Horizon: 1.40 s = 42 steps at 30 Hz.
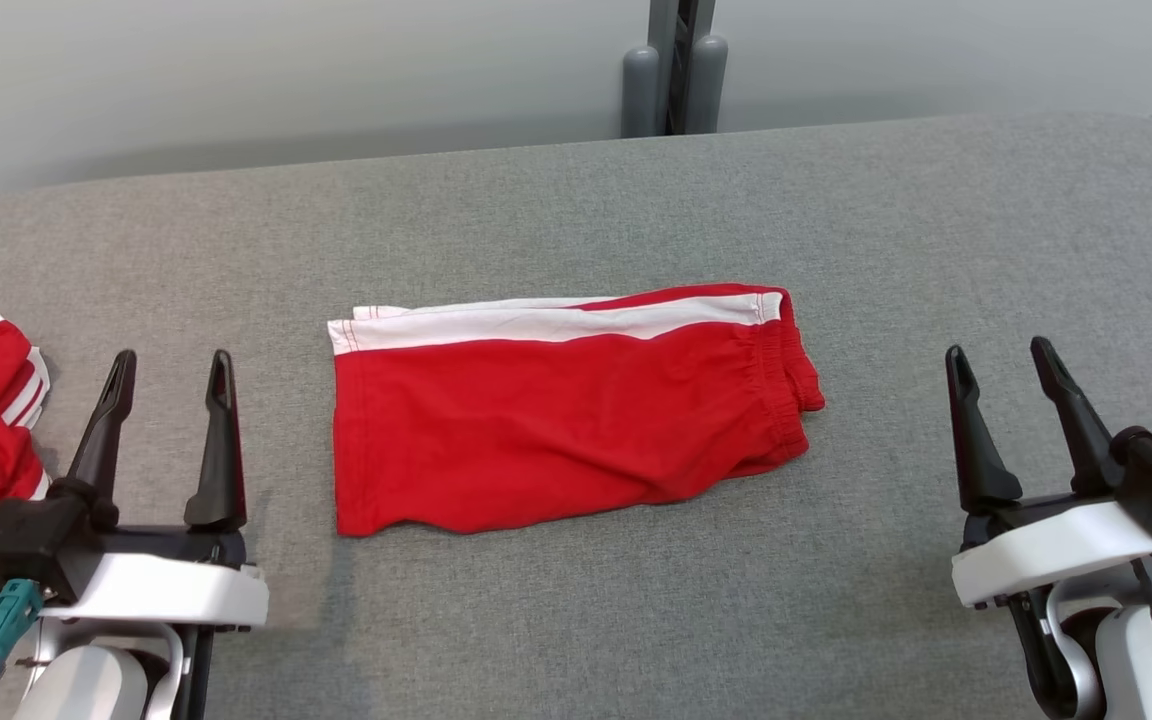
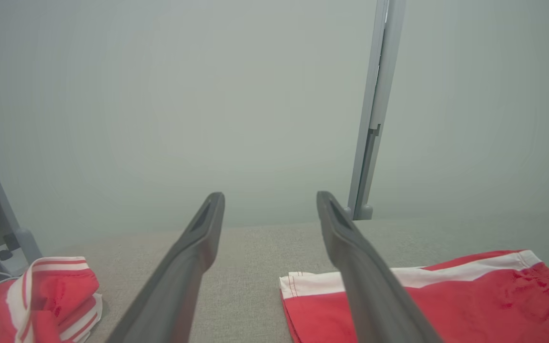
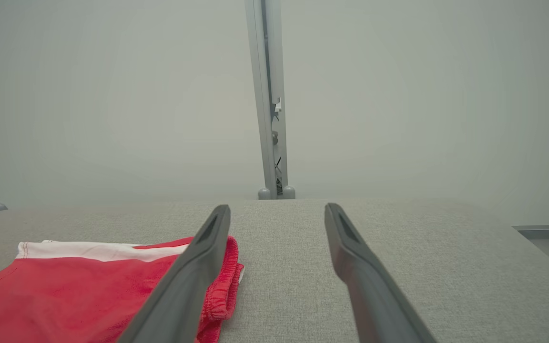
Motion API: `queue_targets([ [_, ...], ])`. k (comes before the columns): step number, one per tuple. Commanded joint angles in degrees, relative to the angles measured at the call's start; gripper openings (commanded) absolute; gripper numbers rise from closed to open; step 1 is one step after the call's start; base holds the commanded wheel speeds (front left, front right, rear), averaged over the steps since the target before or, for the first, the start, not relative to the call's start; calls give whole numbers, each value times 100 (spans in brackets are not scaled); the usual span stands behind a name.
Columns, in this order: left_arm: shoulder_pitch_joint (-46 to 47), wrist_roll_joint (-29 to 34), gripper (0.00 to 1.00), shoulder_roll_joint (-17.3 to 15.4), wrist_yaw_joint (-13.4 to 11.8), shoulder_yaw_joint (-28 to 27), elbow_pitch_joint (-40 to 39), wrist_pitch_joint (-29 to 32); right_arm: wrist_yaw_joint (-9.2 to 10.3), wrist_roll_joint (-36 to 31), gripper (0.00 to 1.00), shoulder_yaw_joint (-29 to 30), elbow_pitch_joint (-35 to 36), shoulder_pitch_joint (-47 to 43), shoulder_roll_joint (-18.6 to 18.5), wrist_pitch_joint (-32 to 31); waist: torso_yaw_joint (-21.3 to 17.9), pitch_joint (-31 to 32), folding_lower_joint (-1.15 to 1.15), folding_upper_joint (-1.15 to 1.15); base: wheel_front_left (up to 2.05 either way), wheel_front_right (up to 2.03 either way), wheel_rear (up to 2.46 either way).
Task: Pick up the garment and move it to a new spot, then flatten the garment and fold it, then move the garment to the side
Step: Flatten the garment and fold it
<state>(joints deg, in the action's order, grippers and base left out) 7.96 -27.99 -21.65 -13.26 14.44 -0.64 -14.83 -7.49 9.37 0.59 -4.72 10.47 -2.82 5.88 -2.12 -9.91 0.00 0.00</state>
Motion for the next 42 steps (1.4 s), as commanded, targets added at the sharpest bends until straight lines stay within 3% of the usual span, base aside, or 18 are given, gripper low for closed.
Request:
queue_targets([
  [1,-81,74,100,-83,-42,-12,-7,-26,0,-47,100,5,-5,-74,-35,-51,26,23,0,0,0,0,0],
  [17,-110,105,100,-65,-83,118,-190,65,0,-171,100,50,59,-124,-116,-342,173,-42,0,0,0,0,0],
  [24,94,119,100,-13,-43,200,-151,76,0,-161,100,-483,-43,257,-282,-734,294,-252,0,0,0,0,0],
  [29,227,68,100,62,23,268,-49,80,0,6,100,-927,-616,575,-381,-936,404,-398,0,0,0,0,0],
  [42,492,32,100,226,181,399,305,26,0,440,100,-923,-2226,1261,-227,-935,547,-683,0,0,0,0,0],
])
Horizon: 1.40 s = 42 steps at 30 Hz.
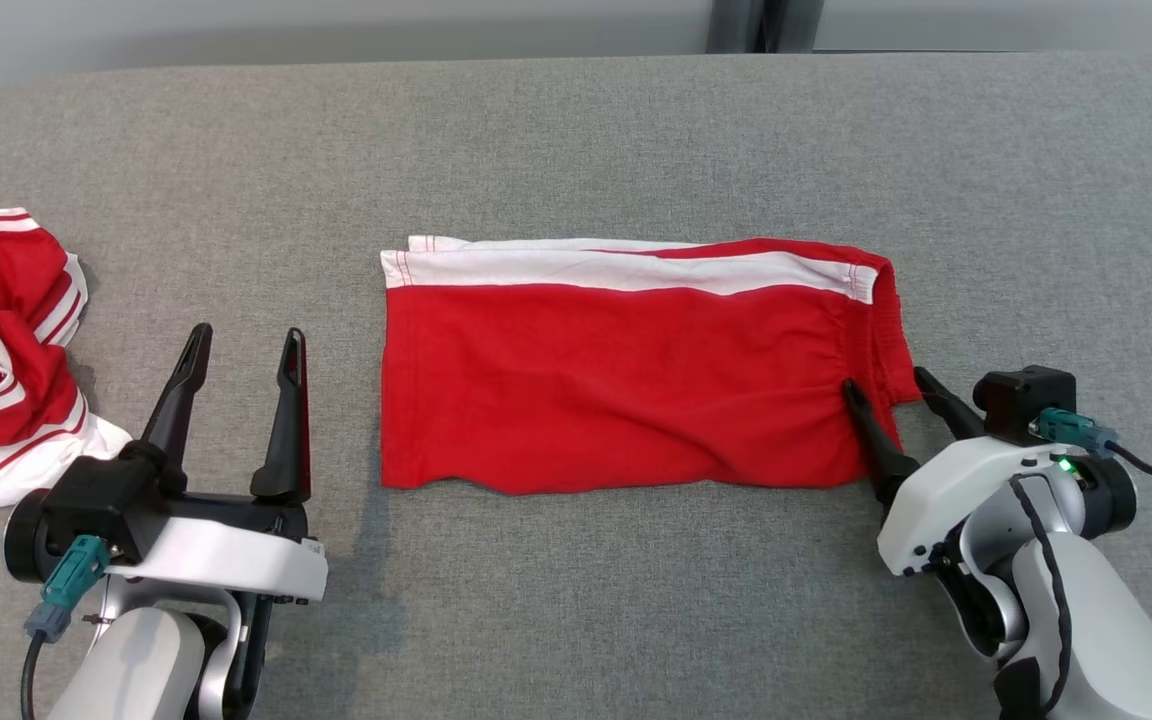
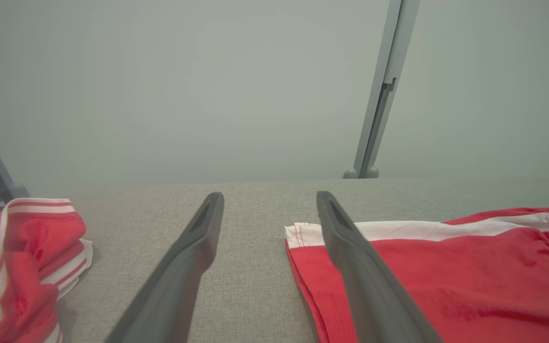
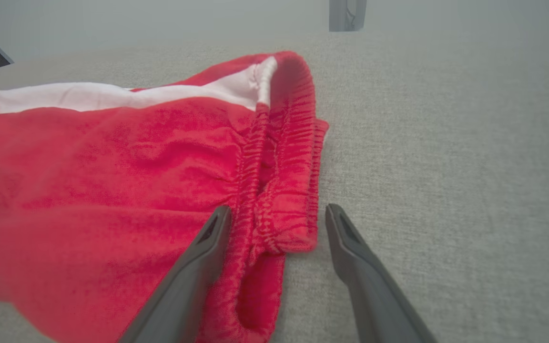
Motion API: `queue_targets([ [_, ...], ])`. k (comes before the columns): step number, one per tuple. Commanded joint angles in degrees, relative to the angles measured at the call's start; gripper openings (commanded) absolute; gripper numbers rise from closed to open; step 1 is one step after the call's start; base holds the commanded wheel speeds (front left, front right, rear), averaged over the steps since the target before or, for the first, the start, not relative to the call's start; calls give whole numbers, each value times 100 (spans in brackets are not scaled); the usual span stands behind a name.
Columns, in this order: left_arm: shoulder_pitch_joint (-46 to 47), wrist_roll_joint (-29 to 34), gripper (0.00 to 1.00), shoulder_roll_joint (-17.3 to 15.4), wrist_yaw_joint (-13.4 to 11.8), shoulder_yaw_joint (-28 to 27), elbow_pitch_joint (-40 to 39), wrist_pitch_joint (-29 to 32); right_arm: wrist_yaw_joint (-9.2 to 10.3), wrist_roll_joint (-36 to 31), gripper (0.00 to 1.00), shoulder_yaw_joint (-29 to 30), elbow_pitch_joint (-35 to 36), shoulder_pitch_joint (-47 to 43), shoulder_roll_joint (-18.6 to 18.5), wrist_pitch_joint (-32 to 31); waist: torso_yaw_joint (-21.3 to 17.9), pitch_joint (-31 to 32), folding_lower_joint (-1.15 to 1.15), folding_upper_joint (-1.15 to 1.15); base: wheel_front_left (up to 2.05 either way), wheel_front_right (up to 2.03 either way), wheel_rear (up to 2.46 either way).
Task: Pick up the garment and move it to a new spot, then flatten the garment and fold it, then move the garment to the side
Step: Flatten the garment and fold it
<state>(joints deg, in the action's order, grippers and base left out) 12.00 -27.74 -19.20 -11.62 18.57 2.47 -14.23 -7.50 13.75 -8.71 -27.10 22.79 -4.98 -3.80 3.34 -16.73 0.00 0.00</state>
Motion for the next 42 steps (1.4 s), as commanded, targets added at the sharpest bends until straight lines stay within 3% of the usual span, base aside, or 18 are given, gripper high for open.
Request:
queue_targets([
  [1,83,10,100,-14,29,-13,23,-39,2,74,100,3,-86,57,3,50,-1,-6,0,0,0,0,0],
  [4,161,22,100,12,56,-11,100,-49,2,423,100,-110,-437,179,23,97,-10,-30,0,0,0,0,0],
  [5,174,24,100,15,53,-12,112,-53,2,564,75,-201,-520,185,36,68,-16,-37,0,0,0,0,0],
  [6,181,26,100,13,62,-18,127,-54,0,624,41,-296,-566,206,31,66,-30,-46,0,0,0,0,0],
  [7,184,31,100,11,71,-22,143,-55,0,709,28,-348,-617,227,11,105,-41,-52,0,0,0,0,0],
  [8,180,35,100,9,73,-25,161,-58,1,832,8,-404,-665,240,11,121,-55,-58,0,0,0,0,0],
  [9,176,37,100,9,80,-25,175,-54,1,894,0,-453,-691,270,-10,145,-69,-64,0,0,0,0,0],
  [15,209,40,100,15,94,-29,234,-64,3,1388,0,-463,-625,207,-106,402,-144,-59,0,0,0,0,0],
  [24,145,-2,100,-18,93,-58,238,-71,2,1648,0,248,-354,-230,-429,368,-298,-37,0,0,0,0,0],
  [29,129,-29,100,-44,83,-70,244,-67,1,1765,0,353,-59,-208,-300,193,-393,-20,0,0,0,0,0],
  [36,190,-19,100,-73,99,-9,250,-18,0,2118,0,-312,1004,-19,-53,-267,-434,53,0,0,0,0,0],
  [37,234,-19,100,-47,117,41,260,-3,0,2123,0,-730,1376,72,29,-446,-369,76,0,0,0,0,0],
  [42,290,-44,100,30,178,148,315,14,0,2108,0,-1344,1503,241,120,-638,-156,73,0,0,0,0,0],
])
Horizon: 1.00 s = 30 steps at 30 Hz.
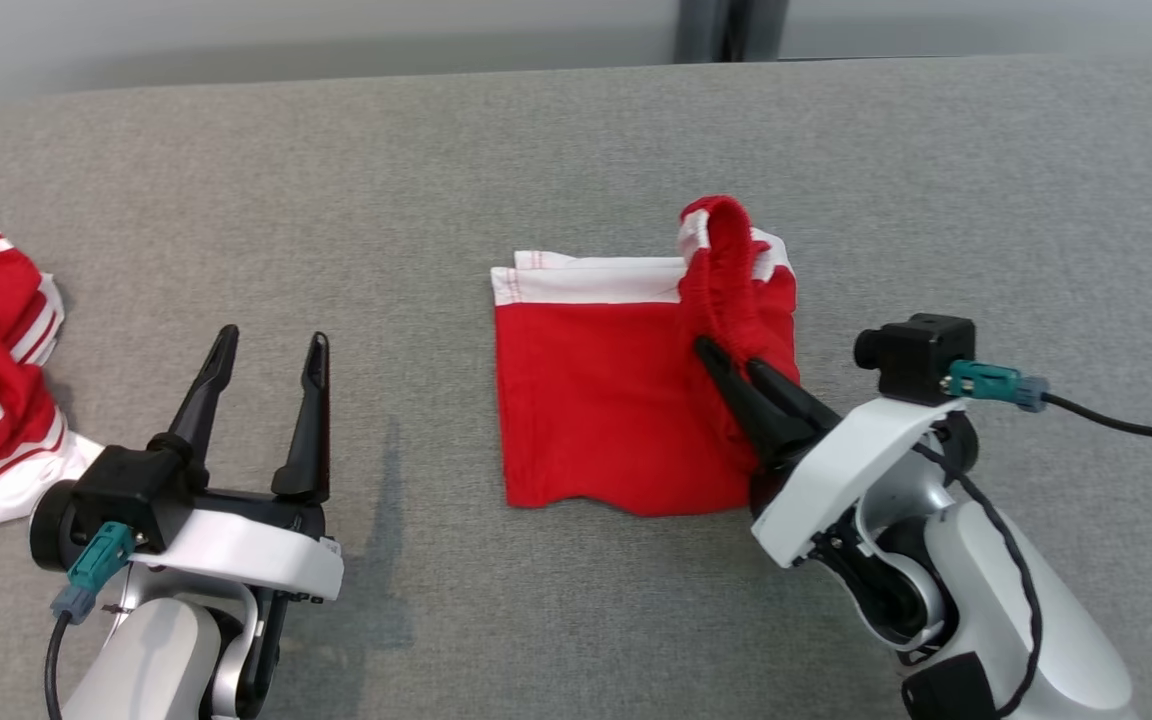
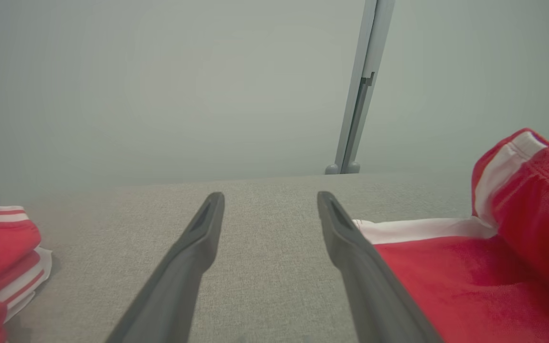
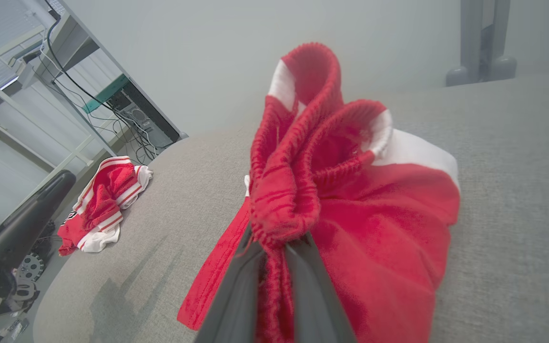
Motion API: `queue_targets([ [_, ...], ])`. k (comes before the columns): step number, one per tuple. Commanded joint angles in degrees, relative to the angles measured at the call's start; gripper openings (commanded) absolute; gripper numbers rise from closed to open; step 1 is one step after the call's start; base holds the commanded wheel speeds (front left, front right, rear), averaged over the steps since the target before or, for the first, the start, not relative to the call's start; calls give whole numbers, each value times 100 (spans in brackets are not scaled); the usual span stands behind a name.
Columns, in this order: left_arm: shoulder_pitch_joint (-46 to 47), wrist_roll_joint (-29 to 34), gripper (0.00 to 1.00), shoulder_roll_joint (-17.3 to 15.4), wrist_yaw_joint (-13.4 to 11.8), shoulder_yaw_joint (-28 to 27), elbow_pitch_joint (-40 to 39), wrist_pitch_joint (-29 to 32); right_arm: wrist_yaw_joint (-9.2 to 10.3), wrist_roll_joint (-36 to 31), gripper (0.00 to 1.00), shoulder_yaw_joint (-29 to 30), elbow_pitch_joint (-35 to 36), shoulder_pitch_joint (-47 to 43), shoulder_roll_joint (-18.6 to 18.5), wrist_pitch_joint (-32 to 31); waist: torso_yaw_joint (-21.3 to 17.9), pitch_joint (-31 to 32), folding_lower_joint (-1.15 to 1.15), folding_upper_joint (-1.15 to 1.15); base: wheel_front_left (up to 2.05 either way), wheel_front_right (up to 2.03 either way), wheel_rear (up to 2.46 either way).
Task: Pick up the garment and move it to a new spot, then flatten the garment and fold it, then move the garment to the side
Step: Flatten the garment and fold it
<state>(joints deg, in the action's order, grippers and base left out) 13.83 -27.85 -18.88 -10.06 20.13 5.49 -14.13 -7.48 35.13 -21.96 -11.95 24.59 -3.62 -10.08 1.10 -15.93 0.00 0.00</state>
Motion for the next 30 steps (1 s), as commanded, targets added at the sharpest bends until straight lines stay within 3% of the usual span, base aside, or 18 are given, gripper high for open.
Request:
queue_targets([
  [1,120,-35,100,16,35,16,27,3,-2,-8,0,-105,-47,108,2,-21,125,-15,0,0,0,0,0],
  [2,151,-38,100,68,94,67,118,-19,-2,110,0,-436,-324,329,48,90,308,-40,0,0,0,0,0],
  [13,344,-29,100,255,233,143,375,-65,-2,564,0,-1312,-1585,1031,53,752,618,-204,0,0,0,0,0],
  [14,363,-23,100,269,244,137,392,-70,-2,621,4,-1392,-1658,1084,53,828,626,-216,0,0,0,0,0],
  [16,365,-9,100,293,252,125,433,-80,-2,730,79,-1589,-1808,1177,57,970,635,-232,0,0,0,0,0],
  [17,360,-4,100,302,249,119,456,-84,-2,798,100,-1684,-1859,1216,53,1045,634,-237,0,0,0,0,0],
  [26,347,23,100,319,275,25,515,-101,-2,737,100,-2394,-1979,1461,54,1652,514,-194,0,0,0,0,0],
  [30,293,58,100,302,228,-22,504,-103,-2,494,100,-2204,-2008,1408,43,2099,415,-134,0,0,0,0,0],
])
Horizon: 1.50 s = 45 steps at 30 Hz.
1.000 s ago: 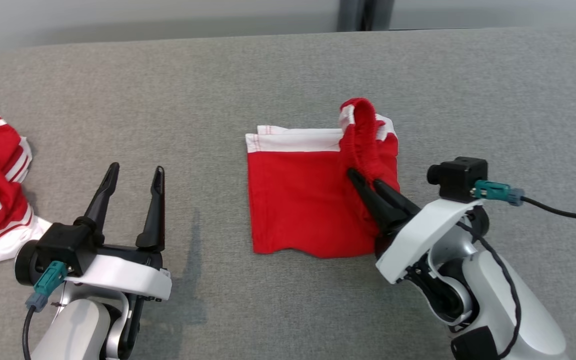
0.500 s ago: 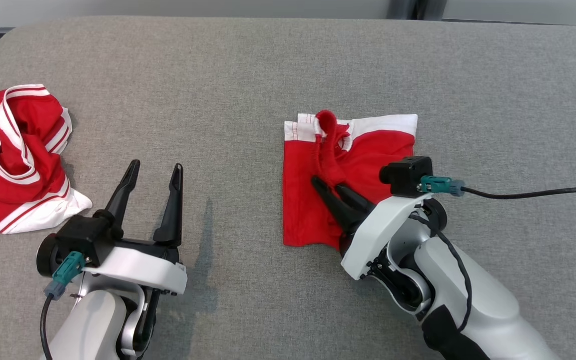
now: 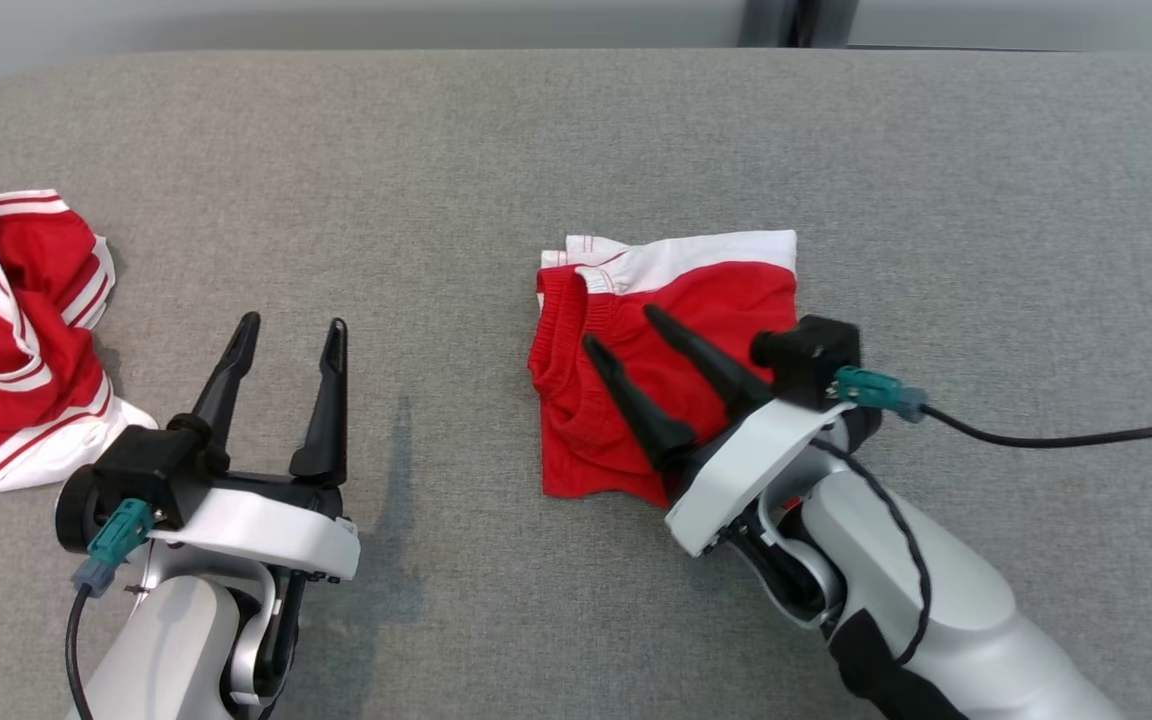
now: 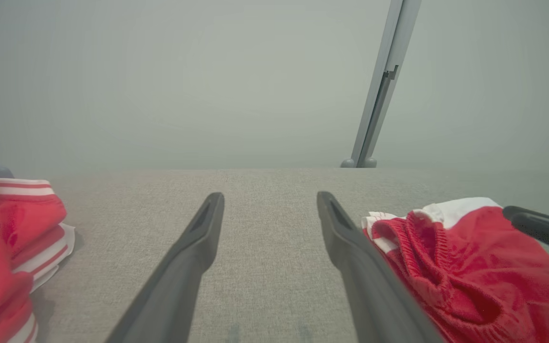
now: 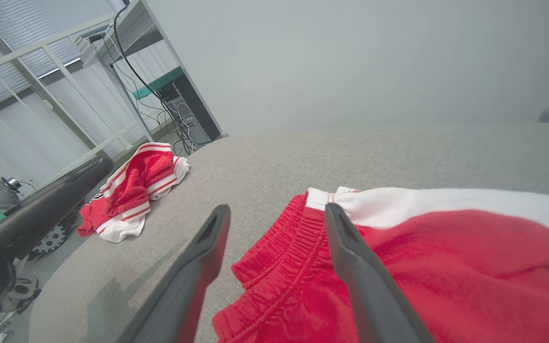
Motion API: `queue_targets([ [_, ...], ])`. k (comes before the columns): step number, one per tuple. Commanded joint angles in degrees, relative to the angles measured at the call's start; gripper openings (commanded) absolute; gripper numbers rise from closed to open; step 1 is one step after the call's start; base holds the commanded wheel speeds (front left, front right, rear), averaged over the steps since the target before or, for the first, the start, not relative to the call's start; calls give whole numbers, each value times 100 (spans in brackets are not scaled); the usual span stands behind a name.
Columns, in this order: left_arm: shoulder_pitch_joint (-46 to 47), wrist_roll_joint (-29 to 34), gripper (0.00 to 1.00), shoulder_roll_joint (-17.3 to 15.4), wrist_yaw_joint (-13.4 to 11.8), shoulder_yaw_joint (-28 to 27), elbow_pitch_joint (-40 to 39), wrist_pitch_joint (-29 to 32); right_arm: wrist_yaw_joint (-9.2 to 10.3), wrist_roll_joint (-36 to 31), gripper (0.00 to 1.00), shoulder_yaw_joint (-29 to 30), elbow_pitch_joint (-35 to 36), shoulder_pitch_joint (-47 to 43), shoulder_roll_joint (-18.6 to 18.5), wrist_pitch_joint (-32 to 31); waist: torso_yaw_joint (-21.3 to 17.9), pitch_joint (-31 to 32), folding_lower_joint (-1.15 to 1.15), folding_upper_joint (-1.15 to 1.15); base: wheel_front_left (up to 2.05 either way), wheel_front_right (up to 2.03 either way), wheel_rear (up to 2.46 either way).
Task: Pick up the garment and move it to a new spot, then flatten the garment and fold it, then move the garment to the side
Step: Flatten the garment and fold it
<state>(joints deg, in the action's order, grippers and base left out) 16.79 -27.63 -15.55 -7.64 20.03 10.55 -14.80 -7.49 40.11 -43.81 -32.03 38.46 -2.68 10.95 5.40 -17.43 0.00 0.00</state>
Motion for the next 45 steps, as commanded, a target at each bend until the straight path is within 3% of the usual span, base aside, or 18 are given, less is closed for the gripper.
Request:
queue_targets([
  [1,-22,43,100,-45,-37,-40,-10,-33,0,-81,100,94,3,-14,-47,90,-49,37,0,0,0,0,0],
  [12,-258,58,100,-200,-250,-292,-249,-31,0,-1338,100,2227,756,-782,-368,411,-371,253,0,0,0,0,0],
  [21,-605,51,100,-361,-451,-352,-535,103,0,-2235,100,3709,1646,-1860,-523,-117,-534,607,0,0,0,0,0],
  [32,-1110,-4,100,-480,-601,-307,-748,301,0,-2556,100,4057,2496,-2795,-335,-639,-594,1130,0,0,0,0,0],
  [45,-1489,-37,100,-665,-625,-326,-954,322,0,-2704,100,4226,2891,-3363,-273,-948,-532,1550,0,0,0,0,0],
])
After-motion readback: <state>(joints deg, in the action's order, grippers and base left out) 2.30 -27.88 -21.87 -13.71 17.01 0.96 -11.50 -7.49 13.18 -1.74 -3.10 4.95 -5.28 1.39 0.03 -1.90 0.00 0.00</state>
